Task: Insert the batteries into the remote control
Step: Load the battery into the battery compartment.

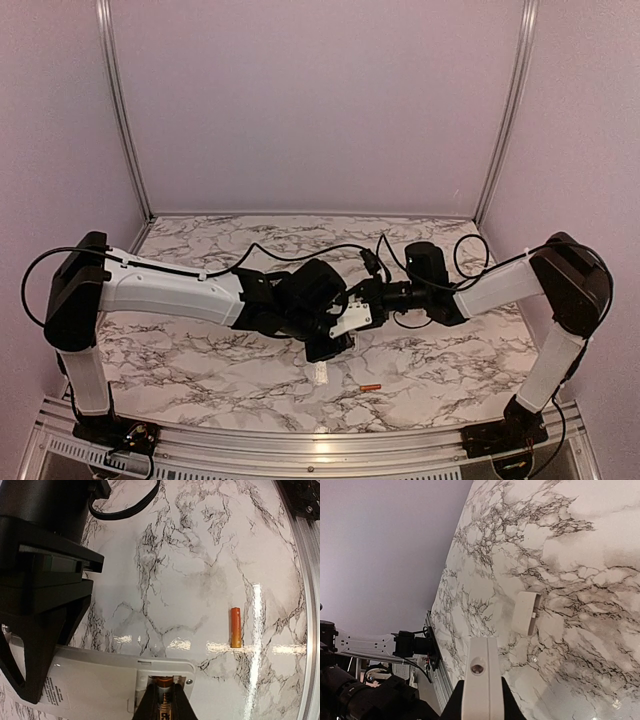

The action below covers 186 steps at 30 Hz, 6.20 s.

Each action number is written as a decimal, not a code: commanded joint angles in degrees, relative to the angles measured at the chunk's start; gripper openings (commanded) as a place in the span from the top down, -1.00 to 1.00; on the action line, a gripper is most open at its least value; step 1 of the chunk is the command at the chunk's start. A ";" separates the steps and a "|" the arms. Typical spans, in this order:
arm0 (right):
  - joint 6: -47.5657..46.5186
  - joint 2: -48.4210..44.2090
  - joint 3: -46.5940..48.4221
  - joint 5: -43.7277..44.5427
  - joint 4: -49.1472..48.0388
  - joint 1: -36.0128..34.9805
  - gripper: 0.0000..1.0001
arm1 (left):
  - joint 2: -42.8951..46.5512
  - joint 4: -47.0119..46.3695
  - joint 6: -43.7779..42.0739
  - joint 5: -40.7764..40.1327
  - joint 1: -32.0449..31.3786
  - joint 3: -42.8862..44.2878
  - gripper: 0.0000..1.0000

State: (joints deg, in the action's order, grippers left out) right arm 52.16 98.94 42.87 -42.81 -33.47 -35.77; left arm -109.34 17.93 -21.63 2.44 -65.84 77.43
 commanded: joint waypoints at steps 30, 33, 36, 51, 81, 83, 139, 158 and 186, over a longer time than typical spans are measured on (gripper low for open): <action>7.53 -4.51 1.65 -8.14 -7.84 -0.88 1.00 | -2.46 12.34 -1.10 -9.64 -1.33 -3.24 0.64; 7.00 -4.25 1.56 -7.83 -7.23 -0.88 1.00 | -1.58 11.56 -1.03 -9.54 -1.13 -3.46 0.64; 6.76 -3.89 1.54 -7.60 -7.15 -0.88 1.00 | 0.07 10.18 -1.03 -9.48 -1.13 -4.00 0.57; 5.99 -3.51 0.81 -6.20 -7.17 0.47 1.00 | 14.97 -2.18 6.71 -10.09 1.27 -10.45 -0.06; 7.21 -2.68 0.05 0.00 -8.70 1.05 1.00 | 13.41 -43.30 66.68 13.35 7.26 -28.85 -0.98; 7.18 -2.70 0.14 0.11 -8.63 1.05 1.00 | 12.67 -42.45 66.67 13.00 6.93 -27.91 -0.98; 7.49 -4.61 -0.31 -0.62 -7.99 1.73 1.00 | 8.37 -36.63 64.17 12.30 4.94 -22.66 0.01; 11.58 -4.54 -1.49 -3.40 -13.11 2.77 1.00 | 9.86 -32.26 59.23 13.87 5.89 -24.36 0.12; 14.98 -4.54 -1.57 -4.19 -16.03 2.60 1.00 | 1.94 -18.36 52.31 5.72 6.08 -19.44 0.33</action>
State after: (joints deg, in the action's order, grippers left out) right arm 59.72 95.98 40.12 -42.85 -47.55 -33.23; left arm -102.65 -15.55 39.55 12.97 -59.90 59.16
